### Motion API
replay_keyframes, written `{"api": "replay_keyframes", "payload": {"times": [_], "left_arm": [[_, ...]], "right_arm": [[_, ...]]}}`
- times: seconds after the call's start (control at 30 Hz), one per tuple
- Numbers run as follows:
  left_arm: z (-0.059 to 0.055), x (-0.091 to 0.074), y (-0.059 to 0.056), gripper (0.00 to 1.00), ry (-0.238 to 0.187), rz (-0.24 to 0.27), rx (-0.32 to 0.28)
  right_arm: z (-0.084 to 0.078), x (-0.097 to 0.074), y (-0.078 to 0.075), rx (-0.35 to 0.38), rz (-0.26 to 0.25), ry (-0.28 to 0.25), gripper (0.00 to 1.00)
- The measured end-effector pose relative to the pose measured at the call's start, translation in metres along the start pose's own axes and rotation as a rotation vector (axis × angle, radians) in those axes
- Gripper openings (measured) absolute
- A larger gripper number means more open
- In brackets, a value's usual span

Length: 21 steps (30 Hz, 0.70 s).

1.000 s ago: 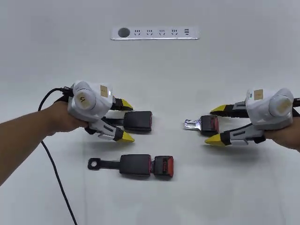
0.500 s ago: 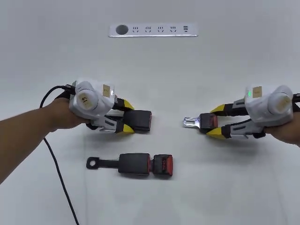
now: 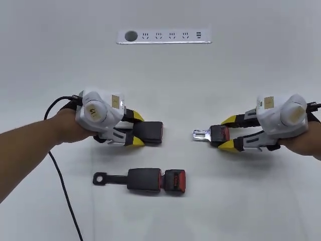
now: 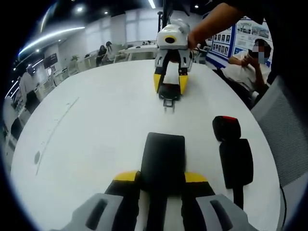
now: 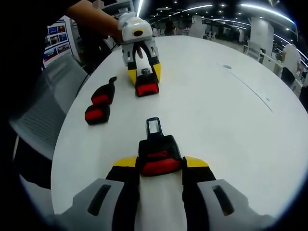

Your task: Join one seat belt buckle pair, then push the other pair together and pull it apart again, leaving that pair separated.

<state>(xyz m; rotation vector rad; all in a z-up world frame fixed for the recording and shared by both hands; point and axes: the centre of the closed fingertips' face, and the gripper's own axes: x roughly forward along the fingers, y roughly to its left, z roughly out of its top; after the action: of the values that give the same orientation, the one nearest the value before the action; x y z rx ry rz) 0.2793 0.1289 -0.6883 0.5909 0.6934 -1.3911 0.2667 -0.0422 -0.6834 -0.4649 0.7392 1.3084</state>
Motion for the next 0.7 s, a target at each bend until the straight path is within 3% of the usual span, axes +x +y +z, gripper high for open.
{"api": "replay_keyframes", "payload": {"times": [0.7], "left_arm": [[0.0,0.002,0.002,0.34,-0.001,0.01,-0.035]], "right_arm": [[0.031,0.036,0.01,-0.018,0.014,-0.064,0.33]]}}
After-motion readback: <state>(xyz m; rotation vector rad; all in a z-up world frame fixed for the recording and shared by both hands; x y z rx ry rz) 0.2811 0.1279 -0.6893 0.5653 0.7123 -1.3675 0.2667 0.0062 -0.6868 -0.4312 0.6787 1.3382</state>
